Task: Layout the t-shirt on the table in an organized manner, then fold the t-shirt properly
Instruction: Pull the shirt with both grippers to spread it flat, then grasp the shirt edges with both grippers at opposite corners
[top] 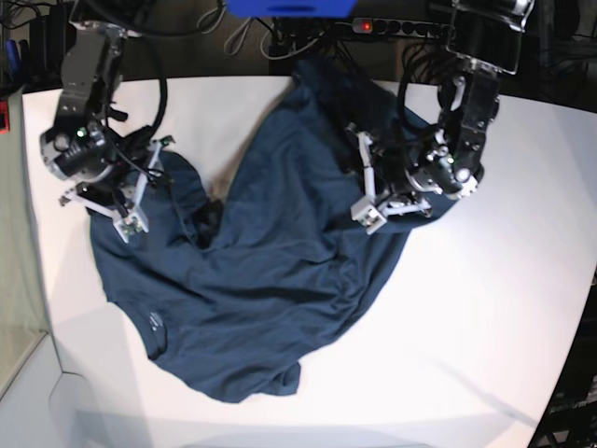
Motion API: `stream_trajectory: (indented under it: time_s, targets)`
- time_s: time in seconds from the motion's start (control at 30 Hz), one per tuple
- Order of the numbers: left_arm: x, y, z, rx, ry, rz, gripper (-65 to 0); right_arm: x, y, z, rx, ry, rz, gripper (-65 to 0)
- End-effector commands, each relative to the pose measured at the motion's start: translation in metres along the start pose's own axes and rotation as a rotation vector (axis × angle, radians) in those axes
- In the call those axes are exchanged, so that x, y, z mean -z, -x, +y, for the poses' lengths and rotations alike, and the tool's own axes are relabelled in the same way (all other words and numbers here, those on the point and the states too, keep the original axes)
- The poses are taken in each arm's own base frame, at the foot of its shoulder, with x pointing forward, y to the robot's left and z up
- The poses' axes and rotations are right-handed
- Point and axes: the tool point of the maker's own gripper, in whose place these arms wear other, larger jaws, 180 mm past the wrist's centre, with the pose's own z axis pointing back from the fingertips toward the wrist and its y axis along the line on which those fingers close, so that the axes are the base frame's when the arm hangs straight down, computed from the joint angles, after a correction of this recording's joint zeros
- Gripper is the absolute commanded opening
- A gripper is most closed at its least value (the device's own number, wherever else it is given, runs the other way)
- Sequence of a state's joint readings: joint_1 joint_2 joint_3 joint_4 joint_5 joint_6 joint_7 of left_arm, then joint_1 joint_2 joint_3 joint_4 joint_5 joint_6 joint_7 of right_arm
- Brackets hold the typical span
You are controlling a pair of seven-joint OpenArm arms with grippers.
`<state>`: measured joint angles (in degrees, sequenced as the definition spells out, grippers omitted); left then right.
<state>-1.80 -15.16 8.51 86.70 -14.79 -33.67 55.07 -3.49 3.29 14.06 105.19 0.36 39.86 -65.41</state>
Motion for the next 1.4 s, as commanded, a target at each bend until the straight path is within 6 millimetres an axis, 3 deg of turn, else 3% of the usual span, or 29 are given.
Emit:
stream_trajectory:
  time_s: [0.0, 0.1, 0.3, 0.47, 0.57, 0.63, 0.7, 0.87, 0.97, 1.13, 1.37]
  targets:
    - [-0.009, -0.007, 0.018, 0.021, -0.045, -0.013, -36.9, 0.004, 0.002, -0.006, -0.002, 0.007, 0.017, -30.0]
    - [-0.021, -0.011, 0.043, 0.051, -0.096, -0.008, -36.9, 0.024, 0.016, -0.005, 0.021, -0.035, 0.075, -30.1]
    - [-0.044, -0.017, 0.094, 0.059, -0.2, -0.003, -36.9, 0.04, 0.04, -0.023, 0.017, -0.042, 0.092, -30.1]
    - [-0.066, -0.025, 0.139, -0.042, -0.283, -0.053, -37.0, 0.041, 0.044, -0.047, 0.021, -0.01, 0.093, -30.1]
    - [-0.08, -0.042, 0.142, -0.023, -0.313, -0.1, -37.0, 0.034, 0.036, -0.071, 0.061, 0.04, 0.068, -30.1]
    - [-0.088, -0.06, 0.133, 0.017, -0.318, -0.148, -37.0, 0.026, 0.031, -0.095, 0.098, 0.089, 0.047, -30.1]
    - [-0.084, -0.066, 0.109, 0.014, -0.277, -0.184, -37.0, 0.015, 0.022, -0.115, 0.115, 0.138, 0.016, -30.1]
    - [-0.073, -0.05, 0.061, -0.063, -0.202, -0.212, -36.9, -0.021, 0.002, -0.143, 0.12, 0.255, -0.079, -30.0]
    - [-0.073, -0.049, 0.034, -0.099, -0.171, -0.246, -36.9, -0.039, -0.013, -0.144, 0.088, 0.299, -0.129, -30.0]
    - [-0.081, -0.053, -0.019, -0.122, -0.115, -0.313, -35.4, -0.046, -0.015, -0.121, 0.078, 0.289, -0.159, -29.9]
    - [-0.079, -0.037, -0.052, -0.175, -0.062, -0.301, -17.0, -0.034, -0.002, -0.097, 0.105, 0.234, -0.135, -29.9]
